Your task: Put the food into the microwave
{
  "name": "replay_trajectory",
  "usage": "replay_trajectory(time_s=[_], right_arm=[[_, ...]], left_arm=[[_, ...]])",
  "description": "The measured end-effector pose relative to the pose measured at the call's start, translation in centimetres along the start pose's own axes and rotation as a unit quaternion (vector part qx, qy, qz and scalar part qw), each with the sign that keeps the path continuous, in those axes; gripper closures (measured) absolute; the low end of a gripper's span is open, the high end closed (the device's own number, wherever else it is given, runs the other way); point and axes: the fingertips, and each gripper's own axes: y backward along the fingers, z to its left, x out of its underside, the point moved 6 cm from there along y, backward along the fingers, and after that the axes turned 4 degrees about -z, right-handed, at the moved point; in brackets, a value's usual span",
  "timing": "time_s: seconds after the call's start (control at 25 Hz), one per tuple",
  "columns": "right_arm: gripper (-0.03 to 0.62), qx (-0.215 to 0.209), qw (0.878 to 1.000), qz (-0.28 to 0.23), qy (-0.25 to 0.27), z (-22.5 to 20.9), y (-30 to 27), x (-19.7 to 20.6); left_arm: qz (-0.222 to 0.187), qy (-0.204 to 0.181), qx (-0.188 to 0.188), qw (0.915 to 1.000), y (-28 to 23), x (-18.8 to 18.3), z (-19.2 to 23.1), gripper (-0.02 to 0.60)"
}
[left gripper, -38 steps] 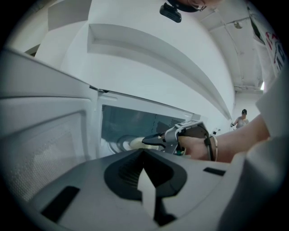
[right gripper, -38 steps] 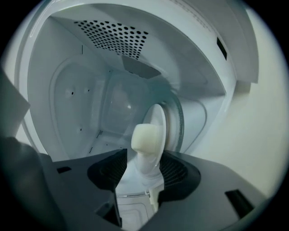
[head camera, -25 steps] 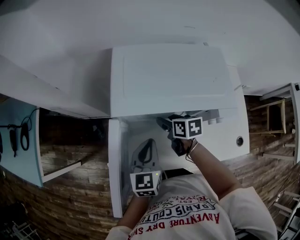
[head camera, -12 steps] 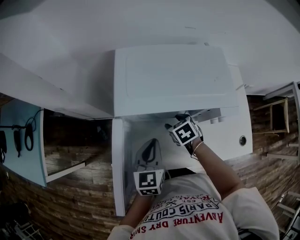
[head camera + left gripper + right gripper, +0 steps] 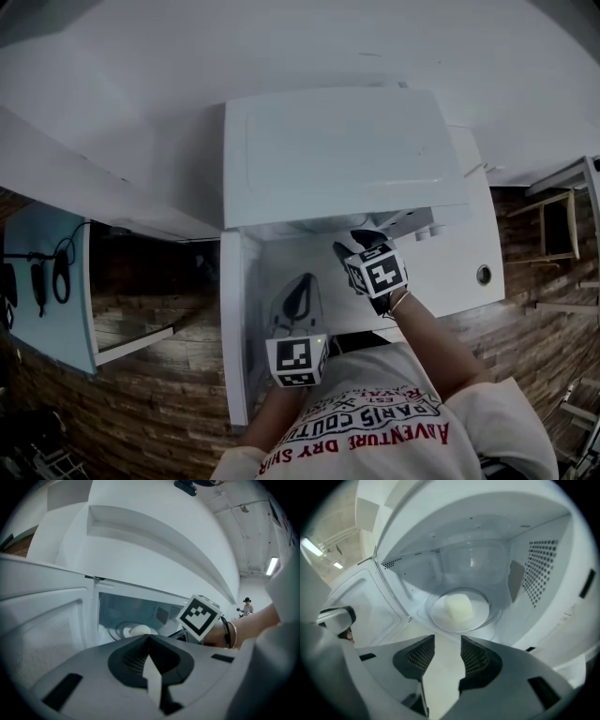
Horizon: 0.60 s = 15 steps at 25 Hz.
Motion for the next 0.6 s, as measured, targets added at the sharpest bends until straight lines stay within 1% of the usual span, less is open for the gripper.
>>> replay_trajectory(time_s=[0.04, 0.08, 0.12, 0.24, 0.36, 0.52, 0.6], right_arm=[[0.451, 0.01, 1.0, -0.014, -0.008, 0.1, 0.8, 0.1], [0.539, 0.021, 0.999, -0.03, -0.016, 0.2, 1.7, 0.2], [0.563, 0.03, 0.998, -0.045, -0.021, 0.3, 2.5, 0.3], [0.575, 0.043, 0.995, -0.081, -0.031, 0.9, 5.0, 0.6], [0.582, 0.044, 0.991, -0.119, -0.04, 2.1, 7.6, 0.8], [0.582, 0.033, 0.981, -0.186, -0.039, 3.9, 11.0, 0.2], [0.582, 0.036, 0.975, -0.218, -0.032, 4.7, 12.6, -0.3]], left_arm=[[-0.002, -0.001, 0.002, 1.0, 0.1, -0.1, -0.2, 0.575], [-0.004, -0.003, 0.004, 1.0, 0.2, -0.3, -0.3, 0.575], [-0.006, -0.005, 0.005, 1.0, 0.3, -0.4, -0.5, 0.575], [-0.013, -0.007, 0.007, 0.9999, 0.7, -0.7, -0.9, 0.575], [-0.021, 0.001, 0.01, 0.9997, 1.4, -1.1, -1.3, 0.575], [-0.037, -0.01, 0.019, 0.9991, 2.3, -2.2, -1.6, 0.575], [-0.048, -0.013, 0.024, 0.9985, 3.1, -2.9, -1.9, 0.575]])
